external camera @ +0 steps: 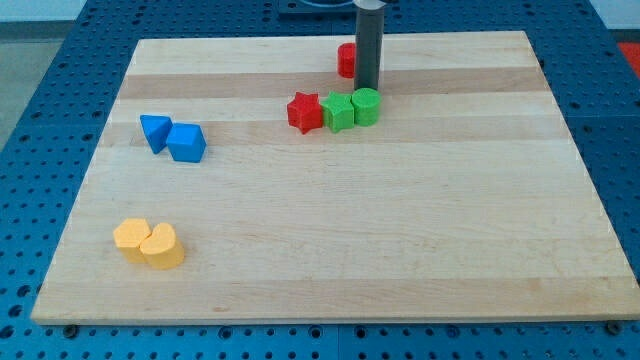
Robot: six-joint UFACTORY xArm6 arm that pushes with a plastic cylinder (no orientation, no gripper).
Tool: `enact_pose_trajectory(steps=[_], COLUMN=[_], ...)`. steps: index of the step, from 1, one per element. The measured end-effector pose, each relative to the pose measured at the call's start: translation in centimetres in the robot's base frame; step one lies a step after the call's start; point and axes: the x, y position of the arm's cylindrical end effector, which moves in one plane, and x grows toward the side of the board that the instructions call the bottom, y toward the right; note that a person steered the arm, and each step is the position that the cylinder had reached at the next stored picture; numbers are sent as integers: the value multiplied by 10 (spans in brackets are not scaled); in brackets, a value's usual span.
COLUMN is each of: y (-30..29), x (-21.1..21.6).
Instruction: Push the red star towards left
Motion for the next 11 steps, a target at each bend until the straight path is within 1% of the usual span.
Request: enact_pose_trajectory(steps=[4, 5, 6, 8, 9, 11], y=[1, 1, 1, 26, 19, -26], x=[16, 11, -10, -41, -53, -59])
